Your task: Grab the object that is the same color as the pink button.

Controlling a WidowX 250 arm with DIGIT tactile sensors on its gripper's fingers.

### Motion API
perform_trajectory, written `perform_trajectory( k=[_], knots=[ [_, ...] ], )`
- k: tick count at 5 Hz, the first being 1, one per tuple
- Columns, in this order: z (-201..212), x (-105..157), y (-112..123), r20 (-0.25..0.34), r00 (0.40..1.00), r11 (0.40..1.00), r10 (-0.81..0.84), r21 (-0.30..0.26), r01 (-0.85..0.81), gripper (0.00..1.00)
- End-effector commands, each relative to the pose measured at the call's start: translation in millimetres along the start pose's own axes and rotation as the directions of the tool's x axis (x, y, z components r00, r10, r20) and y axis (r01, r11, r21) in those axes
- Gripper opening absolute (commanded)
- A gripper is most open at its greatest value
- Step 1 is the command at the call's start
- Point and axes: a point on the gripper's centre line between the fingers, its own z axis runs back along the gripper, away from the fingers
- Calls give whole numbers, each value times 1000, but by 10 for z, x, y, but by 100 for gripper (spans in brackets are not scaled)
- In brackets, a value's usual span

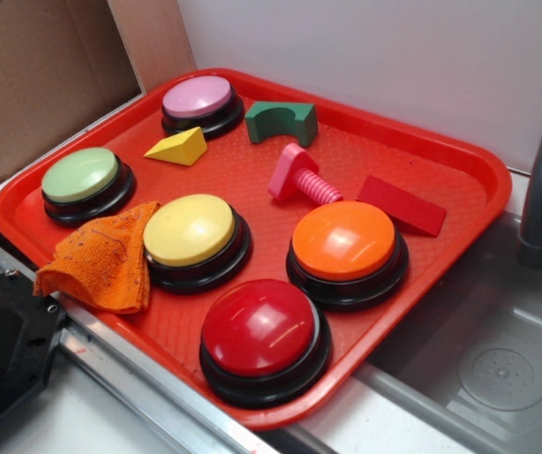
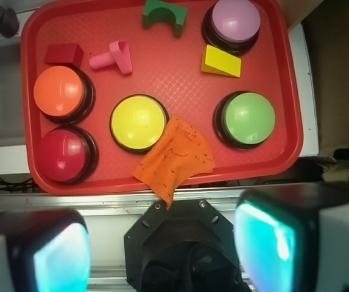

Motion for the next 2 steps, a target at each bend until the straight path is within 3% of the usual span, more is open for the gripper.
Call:
perform_trajectory(
  k=[1, 2],
  knots=[
    [0, 0, 0, 0, 1000, 1000, 0, 0, 0, 100],
    [-125, 220, -77, 37, 999, 1000, -18, -8, 18, 100]
  ],
)
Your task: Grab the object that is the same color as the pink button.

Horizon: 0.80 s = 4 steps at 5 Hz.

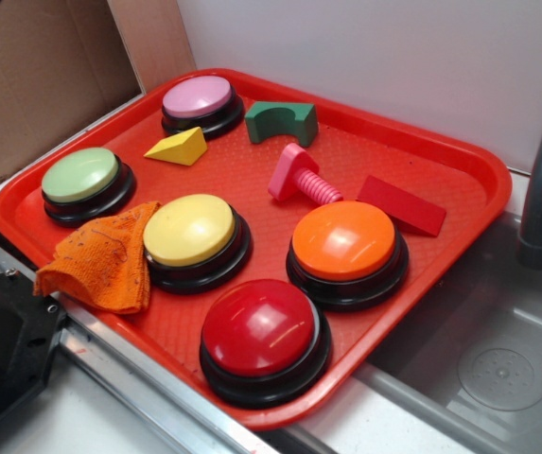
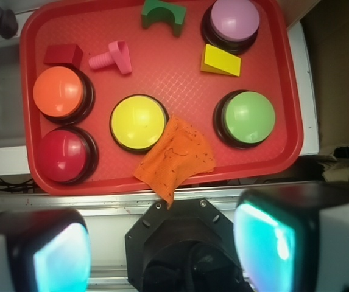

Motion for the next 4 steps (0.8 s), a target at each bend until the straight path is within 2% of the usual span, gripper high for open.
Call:
perform_trajectory(
  k=[1, 2, 3, 4],
  knots=[
    [-244, 488, -186, 74, 995, 997, -73, 29, 71, 100],
    [-570, 807, -304, 64, 992, 993, -105, 55, 101, 100],
    [-965, 1175, -382, 24, 999, 991, -38, 126, 35, 100],
    [-1265, 1434, -517, 34, 999, 992, -10, 127, 5, 100]
  ],
)
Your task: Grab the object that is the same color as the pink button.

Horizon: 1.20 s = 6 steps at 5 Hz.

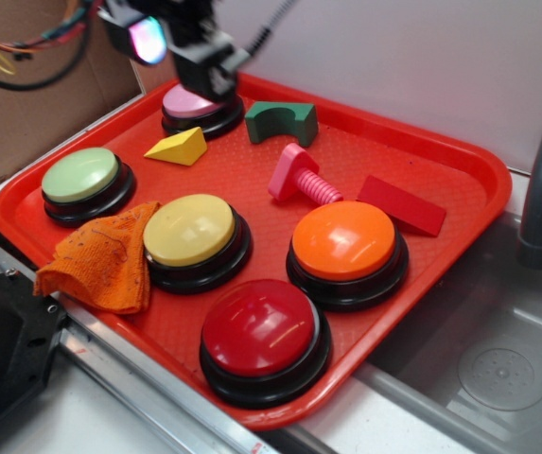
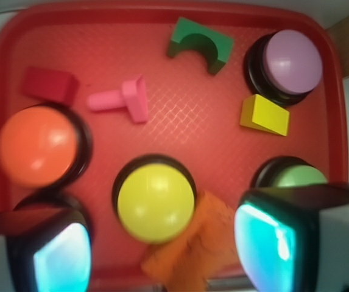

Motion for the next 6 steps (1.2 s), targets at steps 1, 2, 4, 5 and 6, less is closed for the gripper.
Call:
perform_trajectory(
  k=[1, 2, 4, 5, 6],
  knots=[
    [-286, 497, -223, 82, 991, 994, 109, 13, -110, 100],
    [-453, 520, -286, 68, 991, 993, 116, 18, -117, 100],
    [-691, 545, -188, 21, 985, 985, 172, 24, -172, 100],
    [-773, 558, -122, 2, 980, 980, 199, 26, -199, 100],
    [-883, 647, -23, -18, 977, 977, 213, 19, -213, 100]
  ],
)
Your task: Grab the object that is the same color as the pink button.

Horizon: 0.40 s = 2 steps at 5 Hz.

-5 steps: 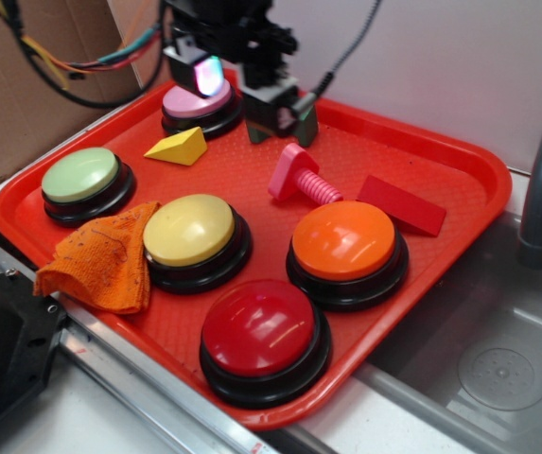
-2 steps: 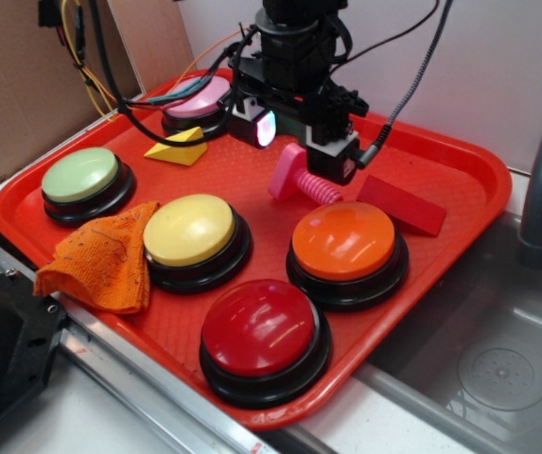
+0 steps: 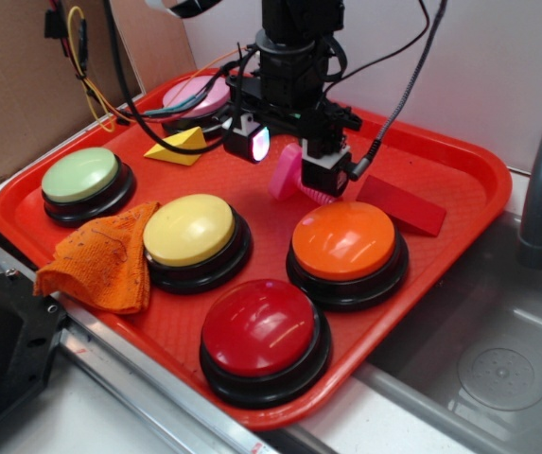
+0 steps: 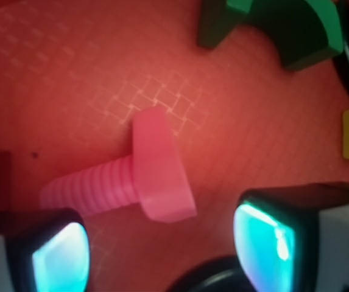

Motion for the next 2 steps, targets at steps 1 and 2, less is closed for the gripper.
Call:
perform_trajectory(
  k=[1, 2],
  knots=[
    [-115, 274, 145, -12, 999, 998, 31, -49, -32, 100],
    [-153, 315, 143, -33, 999, 999, 34, -14, -35, 11]
  ],
)
